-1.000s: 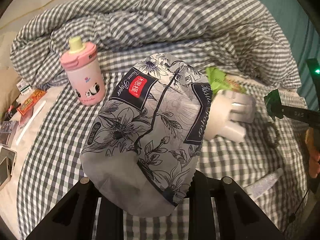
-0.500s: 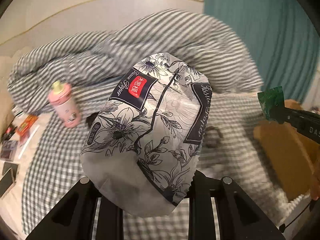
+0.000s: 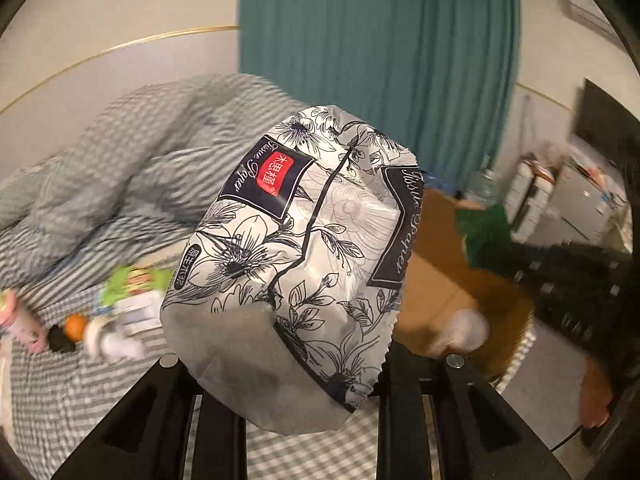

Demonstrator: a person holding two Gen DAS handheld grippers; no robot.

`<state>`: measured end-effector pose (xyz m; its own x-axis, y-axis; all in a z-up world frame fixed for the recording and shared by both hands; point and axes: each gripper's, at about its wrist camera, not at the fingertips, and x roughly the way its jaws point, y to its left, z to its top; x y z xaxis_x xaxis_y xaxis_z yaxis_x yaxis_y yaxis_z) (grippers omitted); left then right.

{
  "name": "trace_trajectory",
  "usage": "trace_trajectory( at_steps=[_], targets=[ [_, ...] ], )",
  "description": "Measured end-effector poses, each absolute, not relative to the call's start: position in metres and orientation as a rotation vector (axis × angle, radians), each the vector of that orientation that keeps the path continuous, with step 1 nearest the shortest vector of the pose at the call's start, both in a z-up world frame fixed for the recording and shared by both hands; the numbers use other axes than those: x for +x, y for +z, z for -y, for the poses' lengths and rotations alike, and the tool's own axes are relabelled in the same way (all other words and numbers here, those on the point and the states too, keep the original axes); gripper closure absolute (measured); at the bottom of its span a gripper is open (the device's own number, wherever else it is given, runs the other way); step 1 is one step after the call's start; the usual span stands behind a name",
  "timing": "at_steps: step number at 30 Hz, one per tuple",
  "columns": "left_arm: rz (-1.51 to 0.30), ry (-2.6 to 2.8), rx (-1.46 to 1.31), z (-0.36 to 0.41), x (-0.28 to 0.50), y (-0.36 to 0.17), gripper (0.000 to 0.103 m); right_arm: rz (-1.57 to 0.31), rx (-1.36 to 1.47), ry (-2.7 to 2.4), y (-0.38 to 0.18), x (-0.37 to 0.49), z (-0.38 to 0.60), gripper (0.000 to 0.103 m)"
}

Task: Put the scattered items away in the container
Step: 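Carry the tissue pack and green packet into the box and release both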

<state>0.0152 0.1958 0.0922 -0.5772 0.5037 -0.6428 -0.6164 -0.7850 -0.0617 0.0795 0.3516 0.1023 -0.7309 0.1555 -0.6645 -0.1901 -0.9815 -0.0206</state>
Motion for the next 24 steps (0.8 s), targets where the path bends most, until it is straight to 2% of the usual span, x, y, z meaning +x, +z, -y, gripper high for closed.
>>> trace_trajectory(
  at_steps=[8, 9, 11, 12, 13, 14, 16, 24],
  targets=[
    [-0.315, 2.199, -0.956, -0.285, 0.012, 0.055, 0.08, -0.157, -1.125, 2.65, 0.067, 0.084, -0.416, 0.086],
    [-0.332, 2.186, -0.972, -0.293, 0.011, 0.047, 0.076, -0.167, -1.129, 2.644, 0.062, 0.083, -0.422, 0.086],
    [-0.368, 2.162, -0.985, -0.306, 0.009, 0.037, 0.051, -0.174, -1.123, 2.626, 0.056, 0.08, -0.43, 0.079],
    [-0.394, 2.17, -0.98, -0.31, 0.007, 0.032, 0.024, -0.16, -1.122, 2.599, 0.053, 0.077, -0.434, 0.07],
    [-0.414, 2.199, -0.969, -0.31, 0.007, 0.029, 0.011, -0.131, -1.126, 2.566, 0.05, 0.074, -0.435, 0.038],
    [-0.43, 2.226, -0.956, -0.308, 0.008, 0.027, 0.009, -0.102, -1.114, 2.538, 0.049, 0.072, -0.437, 0.024],
    [-0.433, 2.251, -0.956, -0.301, 0.003, 0.025, 0.008, -0.053, -1.071, 2.508, 0.05, 0.072, -0.435, 0.022],
    [-0.336, 2.359, -0.995, -0.245, -0.012, 0.035, 0.008, -0.07, -1.103, 2.554, 0.05, 0.065, -0.415, 0.022]
  ],
)
